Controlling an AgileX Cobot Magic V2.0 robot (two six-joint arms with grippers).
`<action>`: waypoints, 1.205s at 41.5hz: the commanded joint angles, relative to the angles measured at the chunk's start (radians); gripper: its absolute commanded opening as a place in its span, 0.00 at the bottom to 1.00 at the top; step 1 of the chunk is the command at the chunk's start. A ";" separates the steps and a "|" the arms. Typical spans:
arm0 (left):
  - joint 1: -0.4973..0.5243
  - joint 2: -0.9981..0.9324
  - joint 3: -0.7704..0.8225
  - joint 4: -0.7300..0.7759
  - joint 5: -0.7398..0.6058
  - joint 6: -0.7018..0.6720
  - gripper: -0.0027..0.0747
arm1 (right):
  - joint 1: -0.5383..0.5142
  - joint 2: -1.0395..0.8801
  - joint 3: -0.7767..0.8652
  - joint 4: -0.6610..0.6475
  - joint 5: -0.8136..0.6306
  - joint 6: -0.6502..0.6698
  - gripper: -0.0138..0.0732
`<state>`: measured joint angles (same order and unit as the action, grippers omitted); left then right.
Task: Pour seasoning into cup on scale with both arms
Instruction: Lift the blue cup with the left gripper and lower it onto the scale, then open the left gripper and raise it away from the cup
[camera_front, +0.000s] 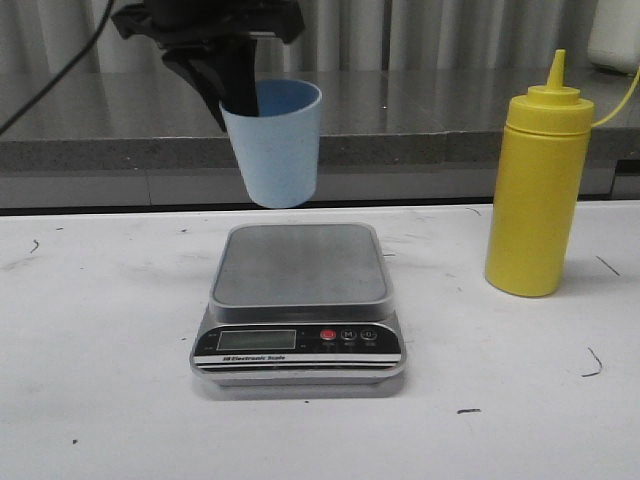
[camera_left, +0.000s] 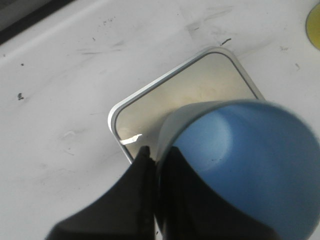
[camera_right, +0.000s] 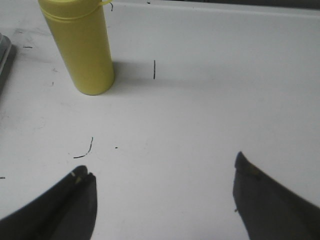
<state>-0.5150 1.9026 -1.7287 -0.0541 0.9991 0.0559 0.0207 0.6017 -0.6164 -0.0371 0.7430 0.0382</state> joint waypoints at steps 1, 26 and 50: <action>-0.016 -0.004 -0.062 -0.006 -0.026 -0.001 0.01 | -0.005 0.007 -0.027 -0.016 -0.057 -0.011 0.83; -0.022 0.060 -0.069 -0.022 0.017 -0.013 0.27 | -0.005 0.007 -0.027 -0.016 -0.057 -0.011 0.83; -0.020 -0.241 0.050 -0.033 0.037 -0.033 0.51 | -0.005 0.007 -0.027 -0.016 -0.057 -0.011 0.83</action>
<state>-0.5313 1.8064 -1.7073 -0.0788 1.0830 0.0413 0.0207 0.6017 -0.6164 -0.0371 0.7430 0.0382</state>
